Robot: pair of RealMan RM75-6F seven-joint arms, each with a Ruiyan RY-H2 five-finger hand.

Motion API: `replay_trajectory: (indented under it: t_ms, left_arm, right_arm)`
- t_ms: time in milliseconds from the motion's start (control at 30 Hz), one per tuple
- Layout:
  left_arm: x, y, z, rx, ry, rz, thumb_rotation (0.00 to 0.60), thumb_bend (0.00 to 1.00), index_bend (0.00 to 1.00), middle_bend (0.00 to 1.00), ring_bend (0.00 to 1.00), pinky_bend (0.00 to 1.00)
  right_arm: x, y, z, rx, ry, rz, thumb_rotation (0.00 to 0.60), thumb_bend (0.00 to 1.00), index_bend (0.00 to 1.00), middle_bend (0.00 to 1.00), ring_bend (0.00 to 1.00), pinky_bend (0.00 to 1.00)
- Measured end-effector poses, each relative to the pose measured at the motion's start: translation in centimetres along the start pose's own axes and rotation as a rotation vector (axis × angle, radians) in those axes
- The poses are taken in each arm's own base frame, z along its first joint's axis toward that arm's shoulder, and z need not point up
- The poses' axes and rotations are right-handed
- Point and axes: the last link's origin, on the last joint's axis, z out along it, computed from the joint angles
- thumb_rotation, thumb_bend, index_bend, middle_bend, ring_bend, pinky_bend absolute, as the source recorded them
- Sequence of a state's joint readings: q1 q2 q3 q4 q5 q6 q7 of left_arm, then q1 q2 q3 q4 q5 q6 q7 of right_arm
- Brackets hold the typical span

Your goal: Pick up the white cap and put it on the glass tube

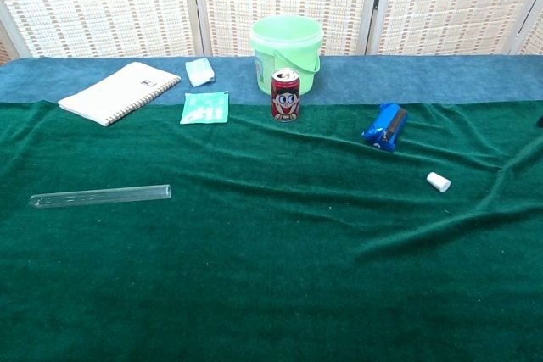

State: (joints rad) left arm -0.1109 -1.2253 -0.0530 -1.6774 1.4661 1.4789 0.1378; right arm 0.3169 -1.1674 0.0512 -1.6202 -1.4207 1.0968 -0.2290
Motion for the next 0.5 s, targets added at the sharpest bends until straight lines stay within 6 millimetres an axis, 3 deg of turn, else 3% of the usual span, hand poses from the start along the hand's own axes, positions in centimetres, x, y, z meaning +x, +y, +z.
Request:
replay_trajectory:
  t_ms: [300, 500]
  left_arm:
    - [-0.2, -0.2, -0.1, 0.008, -0.015, 0.002, 0.6, 0.44, 0.37, 0.22, 0.2, 0.0]
    - [-0.4, -0.3, 0.0, 0.009, -0.02, 0.003, 0.6, 0.44, 0.37, 0.22, 0.2, 0.0]
  right_arm:
    - [-2.8, -2.0, 3.9, 0.06, -0.142, -0.05, 0.6, 0.86, 0.19, 0.93, 1.0, 1.0]
    - [-3.9, -2.4, 4.5, 0.068, -0.177, -0.059, 0.6, 0.86, 0.19, 0.94, 1.0, 1.0]
